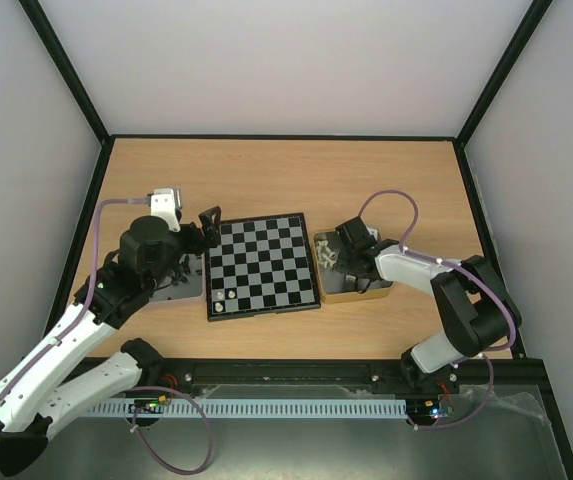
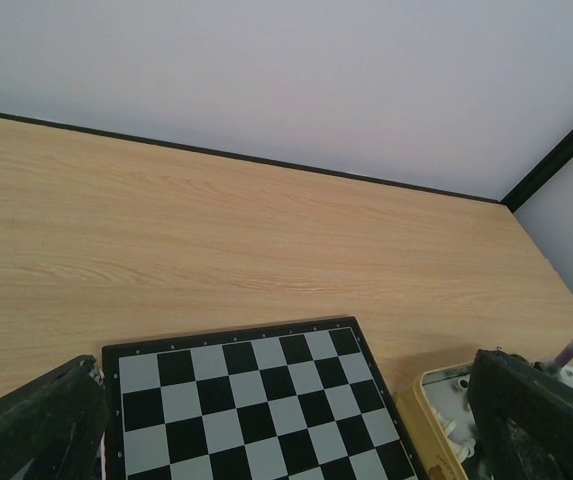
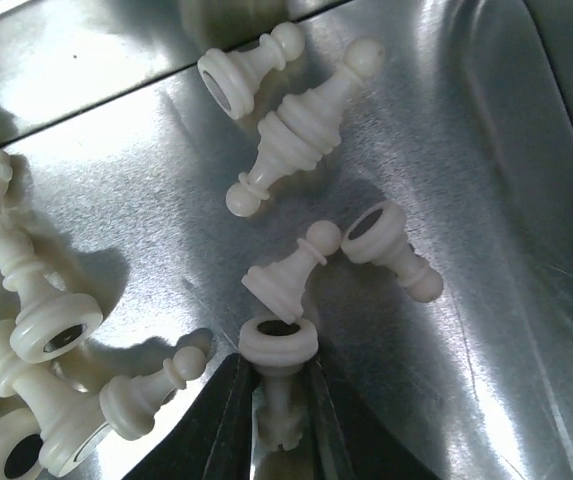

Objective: Set up the chess pieces on the board
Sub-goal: Pick up the chess piece from the storage box.

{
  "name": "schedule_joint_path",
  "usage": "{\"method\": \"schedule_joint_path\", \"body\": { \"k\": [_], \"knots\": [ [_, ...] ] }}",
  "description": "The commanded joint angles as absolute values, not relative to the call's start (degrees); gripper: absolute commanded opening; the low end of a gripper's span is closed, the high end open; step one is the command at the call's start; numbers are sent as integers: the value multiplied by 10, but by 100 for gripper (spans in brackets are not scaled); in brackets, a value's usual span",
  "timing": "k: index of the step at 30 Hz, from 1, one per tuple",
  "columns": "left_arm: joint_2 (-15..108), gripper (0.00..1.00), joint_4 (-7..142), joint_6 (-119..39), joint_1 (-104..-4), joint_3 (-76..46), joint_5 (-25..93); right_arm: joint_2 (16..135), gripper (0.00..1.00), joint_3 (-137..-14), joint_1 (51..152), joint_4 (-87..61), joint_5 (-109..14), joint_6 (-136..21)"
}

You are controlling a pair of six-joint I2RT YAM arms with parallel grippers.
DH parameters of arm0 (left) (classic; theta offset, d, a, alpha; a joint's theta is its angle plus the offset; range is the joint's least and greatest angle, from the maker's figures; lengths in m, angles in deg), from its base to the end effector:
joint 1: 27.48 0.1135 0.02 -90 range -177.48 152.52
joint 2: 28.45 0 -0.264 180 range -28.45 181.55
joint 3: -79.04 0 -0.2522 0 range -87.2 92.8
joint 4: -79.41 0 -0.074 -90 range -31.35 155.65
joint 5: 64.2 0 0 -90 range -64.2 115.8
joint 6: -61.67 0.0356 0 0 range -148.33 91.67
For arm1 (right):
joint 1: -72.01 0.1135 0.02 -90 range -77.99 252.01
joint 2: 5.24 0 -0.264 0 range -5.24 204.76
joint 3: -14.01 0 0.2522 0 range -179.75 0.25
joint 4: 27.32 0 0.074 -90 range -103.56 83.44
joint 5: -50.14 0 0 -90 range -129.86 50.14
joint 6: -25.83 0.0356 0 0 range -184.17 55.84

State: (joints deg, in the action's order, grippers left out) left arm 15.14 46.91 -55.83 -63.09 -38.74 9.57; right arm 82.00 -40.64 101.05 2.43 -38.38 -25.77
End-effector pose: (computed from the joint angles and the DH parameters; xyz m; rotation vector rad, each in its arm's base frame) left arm 0.1463 -0.0925 0.3502 -0.0741 1.8330 -0.5256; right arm 0.2371 0.1306 0.1443 0.2293 2.6960 0.3407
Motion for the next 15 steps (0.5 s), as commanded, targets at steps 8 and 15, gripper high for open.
{"method": "schedule_joint_path", "body": {
  "k": [8,15],
  "knots": [
    [152,100,498,-557,-627,-402,138,787,6,-415,1007,34,-380,-293],
    [184,100,558,-597,-625,-428,256,687,6,-416,1011,-39,-509,-304]
  ]
}}
